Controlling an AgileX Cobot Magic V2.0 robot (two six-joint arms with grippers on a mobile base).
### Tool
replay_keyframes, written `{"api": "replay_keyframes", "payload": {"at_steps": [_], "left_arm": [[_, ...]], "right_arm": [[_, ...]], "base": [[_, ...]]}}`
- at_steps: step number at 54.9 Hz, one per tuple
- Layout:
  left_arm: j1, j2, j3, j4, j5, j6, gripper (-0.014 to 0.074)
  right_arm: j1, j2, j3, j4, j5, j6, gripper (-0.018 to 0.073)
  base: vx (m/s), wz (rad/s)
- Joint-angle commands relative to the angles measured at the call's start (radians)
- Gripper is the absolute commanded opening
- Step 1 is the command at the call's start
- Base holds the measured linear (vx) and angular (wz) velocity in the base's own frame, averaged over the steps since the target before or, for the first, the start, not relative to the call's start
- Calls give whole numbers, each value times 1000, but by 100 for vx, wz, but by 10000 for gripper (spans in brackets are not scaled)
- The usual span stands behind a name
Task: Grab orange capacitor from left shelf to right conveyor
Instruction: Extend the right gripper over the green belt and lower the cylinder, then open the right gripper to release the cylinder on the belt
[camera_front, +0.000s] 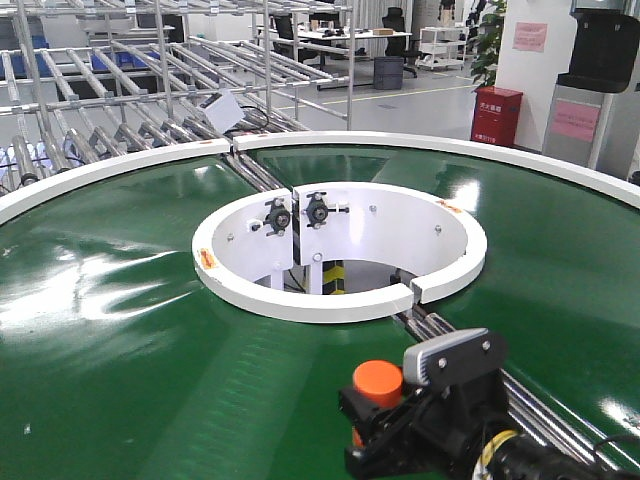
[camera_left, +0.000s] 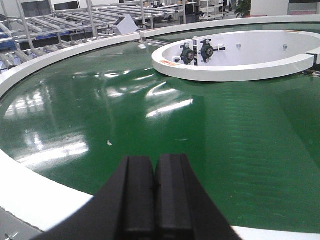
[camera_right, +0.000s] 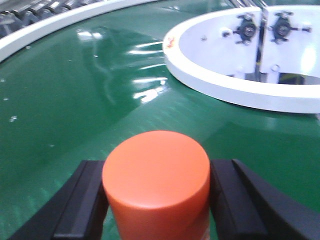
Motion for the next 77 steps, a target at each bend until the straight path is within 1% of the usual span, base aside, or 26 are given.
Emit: {"api": "replay_keyframes", "payload": {"at_steps": [1,8,14,18,25,38,46,61,66,71,77], "left_arm": [[-6,-12,32,-4,-83,-2,-6],[-6,-12,32,-4,-83,-2,-6],[-6,-12,32,-4,-83,-2,-6],[-6,-12,32,-4,-83,-2,-6],[-6,-12,32,-4,-83,-2,-6],[-6,-12,32,-4,-83,-2,-6],[-6,-12,32,-4,-83,-2,-6],[-6,-12,32,-4,-83,-2,-6],[-6,-12,32,-4,-83,-2,-6],[-6,-12,32,-4,-83,-2,-6],[-6,-12,32,-4,-83,-2,-6]], "right_arm": [[0,19,-22,-21,-176,-22,327],[0,88,-22,-16,-258,-55,327],[0,155,-22,-46,-363,-66,327],[0,203,-22,-54,-427,-104,327],[0,265,-23,-34,-456,-154,327],[0,344,-24,-19,-471,-158,336],[0,363,-24,-16,-467,-158,408],[0,373,-22,-13,-461,-159,598],[0,373,-22,-7,-439,-167,653],[0,366,-22,8,-417,-191,683],[0,329,-22,5,-365,-202,685]], "base": [[0,0],[0,0],[0,0],[0,0],[0,0],[0,0],[0,0],[0,0],[0,0],[0,0],[0,0]]}}
